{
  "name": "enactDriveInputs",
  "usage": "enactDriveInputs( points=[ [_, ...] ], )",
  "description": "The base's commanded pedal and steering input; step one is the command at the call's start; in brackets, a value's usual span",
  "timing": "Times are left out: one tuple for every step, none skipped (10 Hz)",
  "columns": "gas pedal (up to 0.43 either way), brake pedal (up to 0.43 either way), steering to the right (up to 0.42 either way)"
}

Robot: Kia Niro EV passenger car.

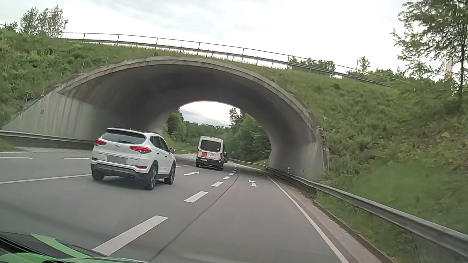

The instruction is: Follow the waypoints while adhering to traffic rules and regulations

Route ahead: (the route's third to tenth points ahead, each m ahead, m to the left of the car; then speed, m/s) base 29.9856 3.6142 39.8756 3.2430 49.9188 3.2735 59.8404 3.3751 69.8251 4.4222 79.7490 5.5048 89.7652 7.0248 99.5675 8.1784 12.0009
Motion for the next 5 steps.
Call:
enactDriveInputs(
  points=[
    [0.228, 0.0, -0.022],
    [0.228, 0.0, -0.022],
    [0.228, 0.0, -0.022],
    [0.228, 0.0, -0.022],
    [0.228, 0.0, -0.022]
  ],
)
